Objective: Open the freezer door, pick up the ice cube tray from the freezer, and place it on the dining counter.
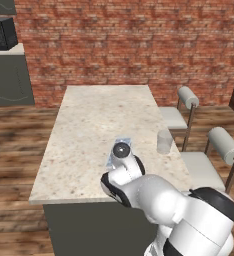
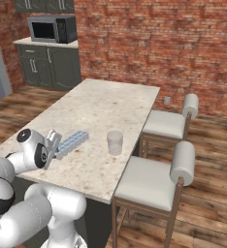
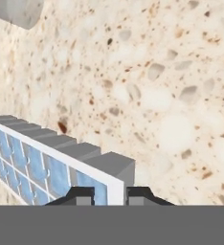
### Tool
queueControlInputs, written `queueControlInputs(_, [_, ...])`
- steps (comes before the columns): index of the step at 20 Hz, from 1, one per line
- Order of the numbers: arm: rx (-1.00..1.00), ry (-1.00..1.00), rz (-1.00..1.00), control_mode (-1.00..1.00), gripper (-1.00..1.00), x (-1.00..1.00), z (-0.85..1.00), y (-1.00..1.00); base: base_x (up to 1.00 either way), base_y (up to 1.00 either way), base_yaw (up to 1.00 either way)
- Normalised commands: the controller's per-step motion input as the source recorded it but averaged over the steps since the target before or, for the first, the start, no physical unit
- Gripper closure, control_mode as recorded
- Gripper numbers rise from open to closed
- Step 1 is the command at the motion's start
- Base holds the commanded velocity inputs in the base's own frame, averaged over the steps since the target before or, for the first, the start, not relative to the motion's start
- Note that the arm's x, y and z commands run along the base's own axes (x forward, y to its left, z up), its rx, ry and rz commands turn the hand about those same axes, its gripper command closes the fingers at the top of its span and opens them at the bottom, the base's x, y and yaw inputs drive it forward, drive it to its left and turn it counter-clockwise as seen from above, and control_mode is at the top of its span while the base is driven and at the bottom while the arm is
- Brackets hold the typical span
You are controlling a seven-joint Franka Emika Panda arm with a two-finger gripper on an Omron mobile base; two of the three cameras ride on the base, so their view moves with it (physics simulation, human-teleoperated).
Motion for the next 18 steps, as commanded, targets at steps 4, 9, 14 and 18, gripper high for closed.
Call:
queueControlInputs(4, [0.0, 0.08, 0.0, -1.0, 1.0, 0.0, 0.0, 0.06, 0.0, 0.0, 0.0])
queueControlInputs(9, [0.0, 0.02, 0.0, -1.0, 1.0, 0.0, 0.0, 0.01, 0.0, 0.0, 0.0])
queueControlInputs(14, [0.0, 0.0, 0.0, -1.0, 1.0, 0.0, 0.0, 0.0, 0.0, 0.0, 0.0])
queueControlInputs(18, [0.0, 0.0, 0.0, -1.0, 1.0, 0.0, 0.0, 0.0, 0.0, 0.0, 0.0])
